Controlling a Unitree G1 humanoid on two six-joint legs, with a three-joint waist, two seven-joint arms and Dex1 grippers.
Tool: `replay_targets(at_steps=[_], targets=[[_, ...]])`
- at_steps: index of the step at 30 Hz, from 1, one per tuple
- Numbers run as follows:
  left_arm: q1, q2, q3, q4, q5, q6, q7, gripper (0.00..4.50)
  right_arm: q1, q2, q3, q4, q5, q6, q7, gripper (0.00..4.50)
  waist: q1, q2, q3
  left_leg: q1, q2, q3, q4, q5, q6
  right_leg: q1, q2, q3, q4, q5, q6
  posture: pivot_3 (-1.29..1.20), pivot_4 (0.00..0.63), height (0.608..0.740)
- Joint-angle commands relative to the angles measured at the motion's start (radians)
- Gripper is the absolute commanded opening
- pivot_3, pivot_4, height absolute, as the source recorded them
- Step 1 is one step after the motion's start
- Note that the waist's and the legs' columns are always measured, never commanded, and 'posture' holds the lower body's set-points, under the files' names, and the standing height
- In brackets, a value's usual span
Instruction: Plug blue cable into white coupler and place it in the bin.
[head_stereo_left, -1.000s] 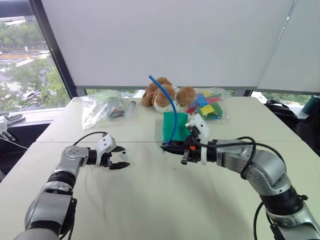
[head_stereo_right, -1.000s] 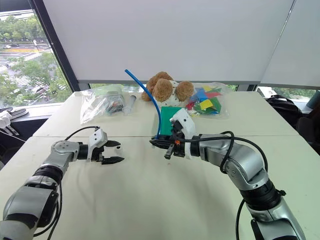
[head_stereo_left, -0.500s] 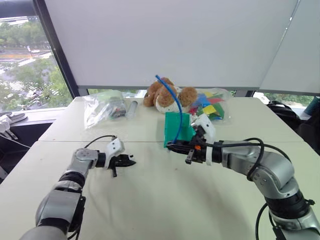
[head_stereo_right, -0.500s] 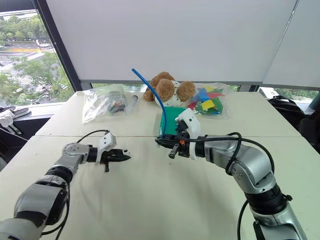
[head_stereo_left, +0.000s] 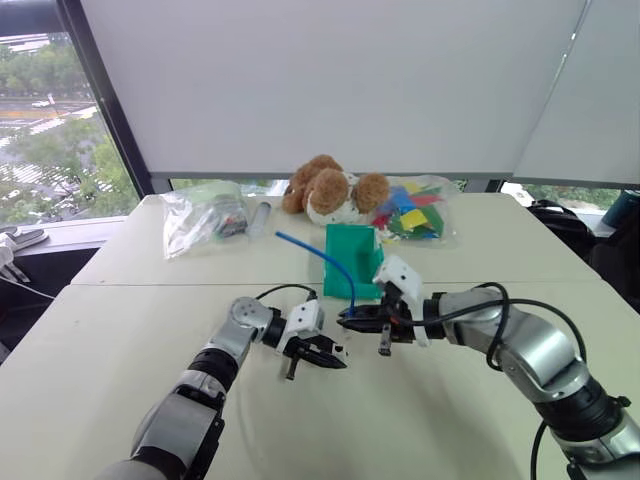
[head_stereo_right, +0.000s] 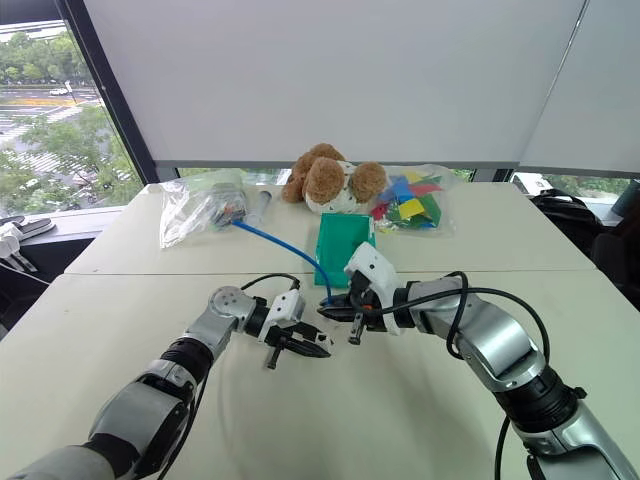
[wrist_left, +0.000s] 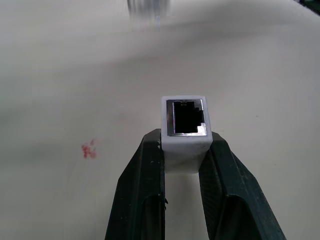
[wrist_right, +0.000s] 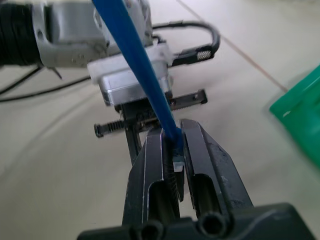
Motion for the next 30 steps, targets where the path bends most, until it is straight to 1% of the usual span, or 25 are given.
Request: replay_targets(at_steps=[1, 9, 20, 27, 30], targets=[[0.000, 0.006, -0.031, 0.015, 0.036, -0.041, 0.016, 0.34, 0.027, 0.018, 0.013, 0.012, -0.032, -0.040, 0.023, 0.00, 0.000, 0.000, 0.000, 0.000, 0.000, 0.000, 0.000, 0.000, 0.000, 0.000, 0.000, 0.000, 0.000, 0.000, 0.000, 0.00, 0.150, 0.740], [-0.002, 0.009, -0.052, 0.045, 0.059, -0.063, 0.034, 0.34, 0.072, 0.051, 0.033, 0.056, -0.085, -0.078, 0.053, 0.00, 0.001, 0.000, 0.000, 0.000, 0.000, 0.000, 0.001, 0.000, 0.000, 0.001, 0.000, 0.000, 0.000, 0.000, 0.000, 0.00, 0.150, 0.740], [-0.006, 0.002, -0.055, 0.057, 0.066, -0.062, 0.042, 0.34, 0.077, 0.067, 0.058, 0.028, -0.119, -0.080, 0.092, 0.00, 0.001, 0.000, -0.001, 0.001, 0.000, -0.001, 0.001, 0.000, 0.000, 0.001, 0.000, 0.000, 0.000, 0.000, 0.000, 0.00, 0.150, 0.740], [-0.006, 0.002, -0.053, 0.056, 0.064, -0.061, 0.042, 0.34, 0.068, 0.080, 0.092, 0.063, -0.180, -0.117, 0.102, 0.00, 0.000, -0.001, -0.001, 0.002, 0.000, -0.001, 0.001, 0.000, 0.000, 0.002, 0.000, 0.000, 0.000, 0.000, 0.000, 0.00, 0.150, 0.740], [-0.002, 0.002, -0.053, 0.050, 0.062, -0.059, 0.040, 0.34, 0.058, 0.069, 0.125, 0.100, -0.236, -0.155, 0.117, 0.00, 0.000, -0.001, -0.002, 0.003, 0.000, -0.001, 0.001, 0.000, 0.000, 0.003, 0.000, 0.000, 0.000, 0.000, 0.000, 0.00, 0.150, 0.740]])
